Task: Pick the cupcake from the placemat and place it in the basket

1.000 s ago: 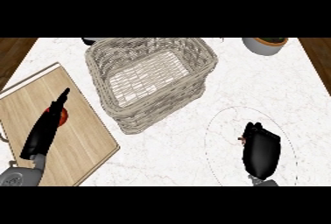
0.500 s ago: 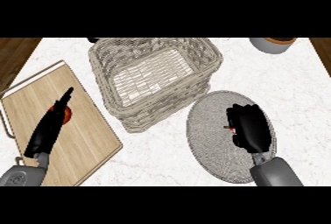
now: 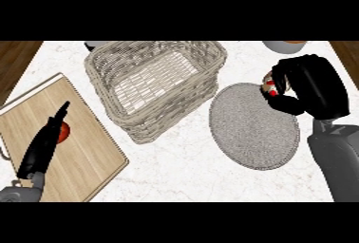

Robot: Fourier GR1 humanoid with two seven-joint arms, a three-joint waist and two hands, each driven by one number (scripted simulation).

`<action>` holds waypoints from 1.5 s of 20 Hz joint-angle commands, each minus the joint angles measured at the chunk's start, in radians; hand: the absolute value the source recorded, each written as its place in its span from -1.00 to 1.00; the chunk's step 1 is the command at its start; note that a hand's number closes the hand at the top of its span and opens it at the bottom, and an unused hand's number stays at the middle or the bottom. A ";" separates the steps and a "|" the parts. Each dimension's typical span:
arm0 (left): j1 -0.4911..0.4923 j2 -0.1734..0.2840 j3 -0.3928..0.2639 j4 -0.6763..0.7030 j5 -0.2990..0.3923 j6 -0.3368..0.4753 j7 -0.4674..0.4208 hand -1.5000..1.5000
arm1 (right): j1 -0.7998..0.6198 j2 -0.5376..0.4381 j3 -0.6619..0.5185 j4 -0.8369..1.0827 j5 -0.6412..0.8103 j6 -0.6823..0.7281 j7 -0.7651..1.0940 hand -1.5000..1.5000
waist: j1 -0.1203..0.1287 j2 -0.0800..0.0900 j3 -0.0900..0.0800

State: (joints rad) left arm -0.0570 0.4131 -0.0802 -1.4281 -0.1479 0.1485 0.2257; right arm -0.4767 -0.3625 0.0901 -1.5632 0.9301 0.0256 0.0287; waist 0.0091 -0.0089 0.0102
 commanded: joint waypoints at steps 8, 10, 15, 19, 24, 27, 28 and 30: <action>0.051 -0.045 -0.010 0.036 -0.005 -0.025 0.009 0.00 | -0.273 -0.023 -0.173 -0.150 -0.353 0.396 0.148 1.00 | -0.008 0.005 -0.011; 0.084 -0.028 0.012 0.017 0.011 -0.042 -0.007 0.00 | -0.269 -0.005 -0.180 -0.191 -0.396 0.432 0.194 1.00 | -0.008 0.004 -0.011; 0.065 -0.052 0.016 0.076 -0.017 -0.026 -0.037 0.00 | -0.403 0.065 -0.133 -0.207 -0.418 0.491 0.382 1.00 | -0.007 0.005 -0.012; 0.029 -0.045 0.012 -0.004 -0.026 -0.044 0.076 0.00 | -0.548 0.082 -0.139 -0.053 -0.439 0.510 0.405 1.00 | 0.007 0.009 -0.011; 0.071 -0.072 0.013 -0.019 -0.030 -0.035 0.043 0.00 | -0.551 0.213 -0.052 0.005 -0.398 0.438 0.439 1.00 | 0.012 0.010 -0.011; 0.043 -0.055 0.034 0.019 -0.023 -0.069 0.034 0.00 | -0.568 0.224 -0.043 0.023 -0.399 0.450 0.440 1.00 | 0.000 0.009 -0.011; 0.031 -0.049 0.037 0.018 -0.021 -0.079 0.045 0.00 | -0.636 0.251 -0.023 0.028 -0.395 0.475 0.520 1.00 | 0.000 0.008 -0.011; 0.014 -0.090 0.012 0.040 -0.064 -0.037 0.051 0.00 | -0.602 0.248 -0.018 0.102 -0.371 0.438 0.444 1.00 | 0.000 0.011 -0.011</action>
State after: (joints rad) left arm -0.0563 0.3715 -0.0381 -1.4404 -0.1998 0.1097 0.2473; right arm -1.0634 -0.1468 0.0428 -1.5248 0.5351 0.4806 0.4742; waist 0.0121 -0.0050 0.0097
